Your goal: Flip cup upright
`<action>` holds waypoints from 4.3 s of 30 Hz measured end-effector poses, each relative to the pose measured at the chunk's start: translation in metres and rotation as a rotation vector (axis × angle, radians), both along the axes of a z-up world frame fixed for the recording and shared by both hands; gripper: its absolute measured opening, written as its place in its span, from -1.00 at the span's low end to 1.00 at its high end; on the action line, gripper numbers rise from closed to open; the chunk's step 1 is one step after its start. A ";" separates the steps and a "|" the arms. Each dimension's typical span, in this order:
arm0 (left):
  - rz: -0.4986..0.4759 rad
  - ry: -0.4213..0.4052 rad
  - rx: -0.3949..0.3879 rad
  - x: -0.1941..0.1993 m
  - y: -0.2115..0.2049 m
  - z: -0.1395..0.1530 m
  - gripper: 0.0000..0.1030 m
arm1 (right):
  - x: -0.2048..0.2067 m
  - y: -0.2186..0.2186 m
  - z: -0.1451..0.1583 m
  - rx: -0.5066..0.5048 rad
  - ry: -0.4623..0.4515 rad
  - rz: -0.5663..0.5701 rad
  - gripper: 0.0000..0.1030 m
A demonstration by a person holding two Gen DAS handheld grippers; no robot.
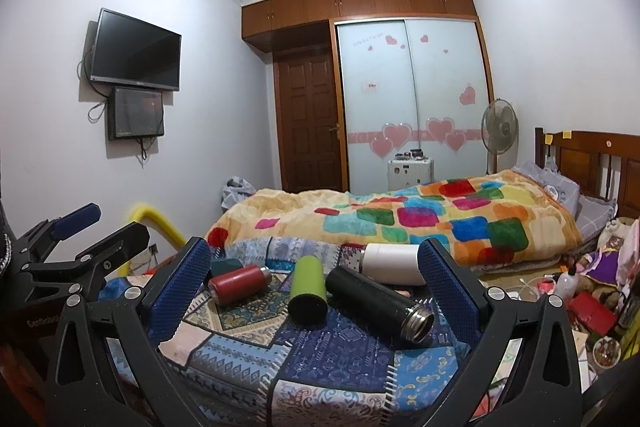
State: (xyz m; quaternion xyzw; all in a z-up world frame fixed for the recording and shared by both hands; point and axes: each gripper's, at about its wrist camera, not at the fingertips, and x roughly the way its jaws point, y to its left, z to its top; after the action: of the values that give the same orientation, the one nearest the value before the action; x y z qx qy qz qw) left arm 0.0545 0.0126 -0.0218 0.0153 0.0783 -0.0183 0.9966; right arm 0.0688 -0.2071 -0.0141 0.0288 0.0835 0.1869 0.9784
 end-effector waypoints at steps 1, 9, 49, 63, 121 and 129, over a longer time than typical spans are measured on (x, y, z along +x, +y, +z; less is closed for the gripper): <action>0.000 0.020 0.005 0.010 0.004 -0.003 1.00 | 0.005 0.001 -0.003 -0.007 0.008 -0.006 1.00; -0.004 0.262 0.026 0.105 0.046 -0.039 0.70 | 0.057 0.002 -0.028 -0.071 0.090 -0.047 1.00; -0.139 0.687 0.061 0.272 0.082 -0.119 0.18 | 0.168 0.026 -0.086 -0.099 0.285 0.043 1.00; -0.230 0.814 0.061 0.284 0.051 -0.156 0.28 | 0.168 0.026 -0.092 -0.100 0.304 0.039 1.00; -0.511 0.791 0.180 0.180 -0.075 -0.123 0.19 | 0.121 -0.022 -0.087 -0.072 0.332 -0.035 1.00; -0.517 0.813 0.170 0.172 -0.070 -0.139 0.19 | 0.125 -0.011 -0.106 -0.108 0.399 -0.005 1.00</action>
State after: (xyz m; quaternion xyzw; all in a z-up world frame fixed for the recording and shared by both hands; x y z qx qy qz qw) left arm 0.2262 -0.0576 -0.1607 0.1071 0.4561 -0.2633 0.8433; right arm 0.1940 -0.2180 -0.1206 0.0127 0.2854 0.1702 0.9431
